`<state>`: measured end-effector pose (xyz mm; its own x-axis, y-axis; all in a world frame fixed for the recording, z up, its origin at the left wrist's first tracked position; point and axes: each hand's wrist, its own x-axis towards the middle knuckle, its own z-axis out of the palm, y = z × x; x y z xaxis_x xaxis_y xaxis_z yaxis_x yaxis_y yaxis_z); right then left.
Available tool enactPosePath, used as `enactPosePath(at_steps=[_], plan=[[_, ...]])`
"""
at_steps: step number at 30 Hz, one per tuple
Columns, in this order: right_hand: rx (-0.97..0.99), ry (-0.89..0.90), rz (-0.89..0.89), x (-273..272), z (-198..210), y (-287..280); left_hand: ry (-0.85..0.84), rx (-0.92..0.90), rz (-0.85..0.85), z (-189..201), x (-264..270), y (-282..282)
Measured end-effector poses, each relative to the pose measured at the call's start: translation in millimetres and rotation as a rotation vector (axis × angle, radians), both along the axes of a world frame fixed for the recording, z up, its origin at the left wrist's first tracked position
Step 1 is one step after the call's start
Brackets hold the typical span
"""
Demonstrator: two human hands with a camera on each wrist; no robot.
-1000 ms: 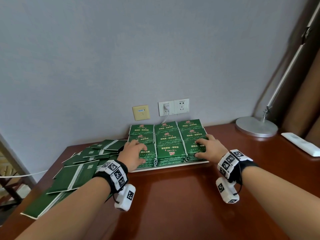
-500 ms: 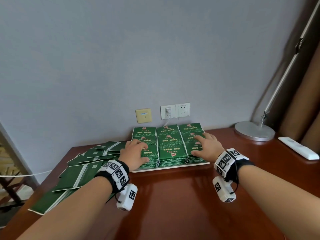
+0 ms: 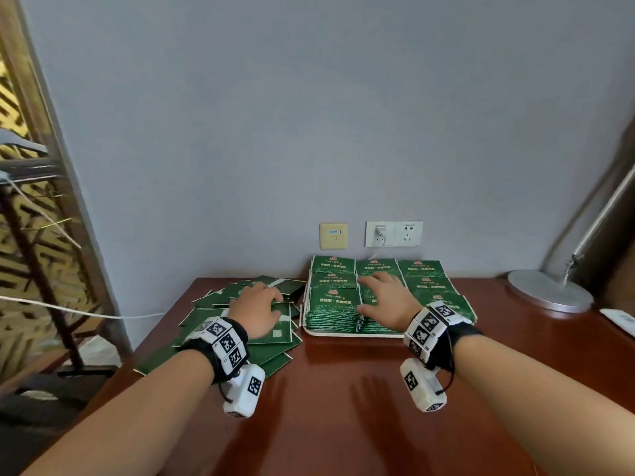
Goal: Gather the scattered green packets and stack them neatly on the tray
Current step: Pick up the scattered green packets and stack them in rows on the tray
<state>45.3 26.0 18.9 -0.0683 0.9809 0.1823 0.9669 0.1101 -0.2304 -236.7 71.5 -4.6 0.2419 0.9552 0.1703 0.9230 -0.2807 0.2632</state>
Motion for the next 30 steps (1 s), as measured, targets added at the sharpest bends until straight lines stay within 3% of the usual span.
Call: enactPosePath(at_steps=[13, 30], plan=[[-0.088, -0.044, 0.281, -144.5, -21.1, 48.0, 0.056, -0.205, 0.124, -22.9, -122.8, 0.3], [-0.367, -0.18, 0.36, -199.5, -55.5, 86.0, 0.138, -0.375, -0.017, -41.6, -104.5, 31.7]])
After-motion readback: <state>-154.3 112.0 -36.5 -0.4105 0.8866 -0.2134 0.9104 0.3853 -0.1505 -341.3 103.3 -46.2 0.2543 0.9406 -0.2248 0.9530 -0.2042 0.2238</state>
